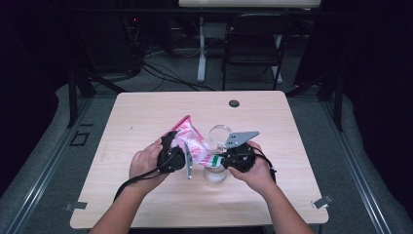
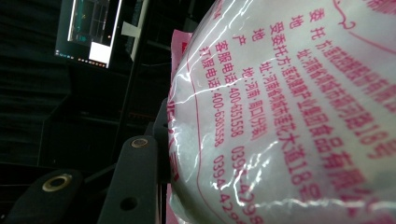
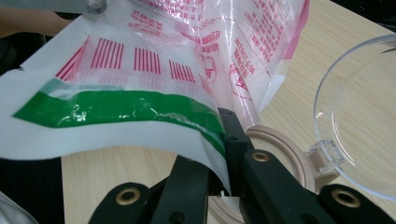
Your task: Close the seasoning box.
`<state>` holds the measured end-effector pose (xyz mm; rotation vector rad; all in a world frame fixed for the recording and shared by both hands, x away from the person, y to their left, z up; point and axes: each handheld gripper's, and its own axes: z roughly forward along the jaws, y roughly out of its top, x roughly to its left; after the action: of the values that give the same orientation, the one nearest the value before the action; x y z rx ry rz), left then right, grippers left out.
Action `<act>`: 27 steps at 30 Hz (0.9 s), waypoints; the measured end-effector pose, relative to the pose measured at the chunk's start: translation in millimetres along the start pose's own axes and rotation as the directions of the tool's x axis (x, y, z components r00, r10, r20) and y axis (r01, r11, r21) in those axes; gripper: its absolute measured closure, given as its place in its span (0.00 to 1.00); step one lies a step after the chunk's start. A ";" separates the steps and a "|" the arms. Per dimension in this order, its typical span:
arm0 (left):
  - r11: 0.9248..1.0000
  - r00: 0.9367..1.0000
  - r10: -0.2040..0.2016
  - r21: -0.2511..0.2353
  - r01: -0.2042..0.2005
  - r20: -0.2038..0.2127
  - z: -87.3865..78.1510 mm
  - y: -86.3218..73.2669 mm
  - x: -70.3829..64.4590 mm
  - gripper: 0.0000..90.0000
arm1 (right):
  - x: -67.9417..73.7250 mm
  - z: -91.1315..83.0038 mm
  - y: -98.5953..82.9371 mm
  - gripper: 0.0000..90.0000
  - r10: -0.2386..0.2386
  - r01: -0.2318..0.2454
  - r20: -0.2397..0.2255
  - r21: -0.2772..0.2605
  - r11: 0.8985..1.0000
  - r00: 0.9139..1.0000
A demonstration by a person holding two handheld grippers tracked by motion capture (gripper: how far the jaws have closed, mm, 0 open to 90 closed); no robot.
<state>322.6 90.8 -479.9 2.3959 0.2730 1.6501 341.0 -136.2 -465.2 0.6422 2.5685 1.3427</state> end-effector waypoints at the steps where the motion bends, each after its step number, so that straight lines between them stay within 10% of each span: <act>1: 1.000 1.000 -0.002 -0.002 0.002 -0.002 -0.3 0.2 -0.3 0.69 | -0.3 0.3 -0.2 1.00 0.001 -0.001 -0.002 0.002 1.000 1.000; 27: 0.998 0.997 0.054 -0.019 -0.056 -0.053 -6.8 9.0 5.3 0.69 | -3.5 1.9 -3.0 1.00 0.012 -0.012 0.002 0.008 1.000 1.000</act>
<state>318.3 84.2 -470.3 2.3687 0.1997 1.7326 343.9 -137.9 -468.9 0.6608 2.5737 1.3355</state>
